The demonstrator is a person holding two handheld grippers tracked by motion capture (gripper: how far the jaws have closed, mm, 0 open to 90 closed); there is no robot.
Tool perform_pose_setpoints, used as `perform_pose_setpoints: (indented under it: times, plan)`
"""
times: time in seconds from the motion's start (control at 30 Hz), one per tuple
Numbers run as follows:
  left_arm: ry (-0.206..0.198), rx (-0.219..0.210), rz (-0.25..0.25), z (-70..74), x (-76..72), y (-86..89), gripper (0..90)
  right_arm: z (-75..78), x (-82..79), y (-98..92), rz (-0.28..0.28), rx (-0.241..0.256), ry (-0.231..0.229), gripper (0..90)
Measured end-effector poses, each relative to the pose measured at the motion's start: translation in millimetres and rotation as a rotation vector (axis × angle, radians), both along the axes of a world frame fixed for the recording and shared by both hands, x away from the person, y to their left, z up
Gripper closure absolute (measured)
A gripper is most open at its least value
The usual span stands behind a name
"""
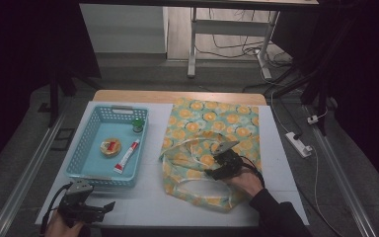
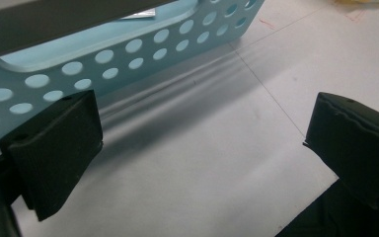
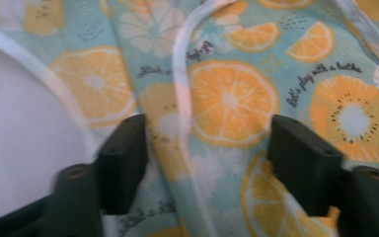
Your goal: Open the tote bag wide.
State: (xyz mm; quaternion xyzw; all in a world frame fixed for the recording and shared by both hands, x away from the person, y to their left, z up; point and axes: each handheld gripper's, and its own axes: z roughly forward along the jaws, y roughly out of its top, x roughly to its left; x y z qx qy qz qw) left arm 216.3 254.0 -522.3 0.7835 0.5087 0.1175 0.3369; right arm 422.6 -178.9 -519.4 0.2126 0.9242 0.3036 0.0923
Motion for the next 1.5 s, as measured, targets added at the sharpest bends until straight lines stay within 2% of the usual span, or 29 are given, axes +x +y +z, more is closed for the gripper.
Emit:
perform_pose_setpoints:
  times: [0.03, 0.07, 0.1, 0.2, 0.37, 0.57, 0.6, 0.67, 0.7, 0.8, 1.2, 1.5]
  plan:
    - [0.0, -0.001, 0.0, 0.0, 0.0, 0.0, 0.9, 1.6, -2.4, 1.5, 0.022, -0.003, 0.002, 53.6]
    - [0.0, -0.001, 0.0, 0.0, 0.0, 0.0, 0.9, 1.6, -2.4, 1.5, 0.022, -0.003, 0.002, 53.6]
    - [0.0, 0.0, 0.0, 0.0, 0.0, 0.0, 0.9, 2.2, -3.3, 2.0, 0.028, -0.005, 0.005, 57.7]
    - [-0.001, 0.002, -0.002, 0.0, 0.1, -0.1, 0.9, 3.3, -3.8, 2.2, 0.035, -0.004, 0.008, 74.7]
    - [-0.001, 0.002, -0.002, 0.0, 0.3, -0.2, 1.0, 4.0, -4.8, 3.2, 0.042, -0.014, 0.002, 87.5]
    - [0.0, 0.001, -0.002, -0.1, 0.4, 0.0, 1.0, 5.8, -0.2, 0.7, 0.038, 0.005, 0.05, 89.8]
    - [0.0, 0.0, -0.002, -0.2, 0.4, 0.1, 1.0, 9.2, 0.3, -0.2, 0.034, 0.026, 0.048, 89.8]
    - [0.0, 0.0, -0.002, -0.2, 0.5, 0.0, 1.0, 11.7, 0.3, -1.0, 0.03, 0.037, 0.043, 89.8]
    - [0.0, 0.0, -0.002, -0.2, 0.5, -0.1, 1.0, 16.3, 0.5, -2.7, 0.026, 0.063, 0.026, 89.8]
    - [0.001, 0.0, -0.002, -0.3, 0.6, 0.2, 1.0, 20.9, 1.8, -4.7, 0.024, 0.089, 0.034, 89.9]
    - [0.003, -0.002, -0.002, -0.5, 0.7, 0.3, 1.0, 34.7, 7.9, -5.5, 0.008, 0.137, 0.062, 90.0]
    - [0.005, -0.008, 0.003, -0.5, 0.8, 0.8, 1.0, 50.7, 10.5, -7.5, -0.01, 0.16, 0.029, 90.0]
